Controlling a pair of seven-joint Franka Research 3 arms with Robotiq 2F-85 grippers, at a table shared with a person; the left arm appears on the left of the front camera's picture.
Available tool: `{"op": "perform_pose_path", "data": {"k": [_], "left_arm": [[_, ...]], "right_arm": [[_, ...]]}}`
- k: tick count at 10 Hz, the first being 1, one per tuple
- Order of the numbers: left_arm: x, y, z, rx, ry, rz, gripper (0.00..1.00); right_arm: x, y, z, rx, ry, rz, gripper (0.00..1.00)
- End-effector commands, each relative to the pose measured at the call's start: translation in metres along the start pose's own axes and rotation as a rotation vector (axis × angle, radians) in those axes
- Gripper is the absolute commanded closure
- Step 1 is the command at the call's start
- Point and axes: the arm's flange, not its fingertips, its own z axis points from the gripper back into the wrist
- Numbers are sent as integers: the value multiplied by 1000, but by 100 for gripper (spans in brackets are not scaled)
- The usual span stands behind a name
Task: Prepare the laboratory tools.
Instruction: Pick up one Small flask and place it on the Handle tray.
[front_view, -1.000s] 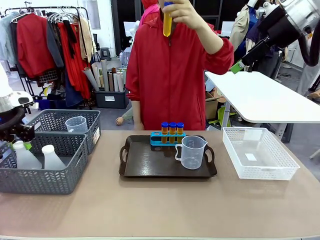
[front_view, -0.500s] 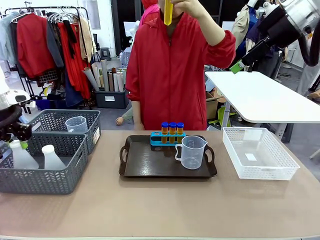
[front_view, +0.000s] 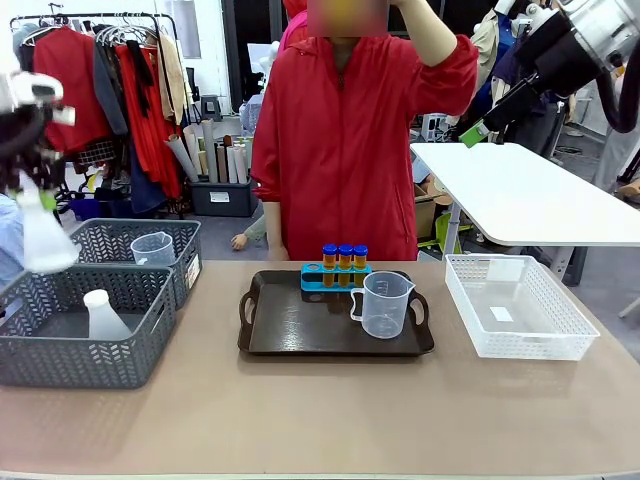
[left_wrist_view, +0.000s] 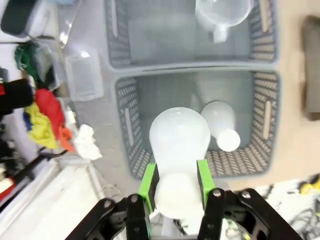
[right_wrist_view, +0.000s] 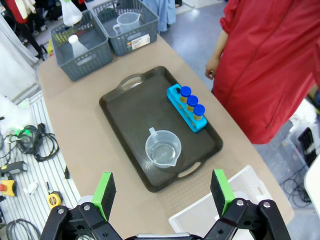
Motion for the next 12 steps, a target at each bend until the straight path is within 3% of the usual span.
{"op": "perform_pose_path", "data": {"k": [1, 4, 8, 12], "left_arm": [[22, -16, 53, 54, -40, -25, 100], [40, -48, 131, 56, -84, -97, 100], [37, -59, 194, 29, -108, -177, 100], [27, -65, 176, 33, -118, -147, 100]], "right_arm": [[1, -1, 1, 6, -7, 6, 0], [1, -1, 1, 6, -7, 6, 0], [1, -1, 1, 6, -7, 6, 0], [1, -1, 1, 6, -7, 6, 0]]}}
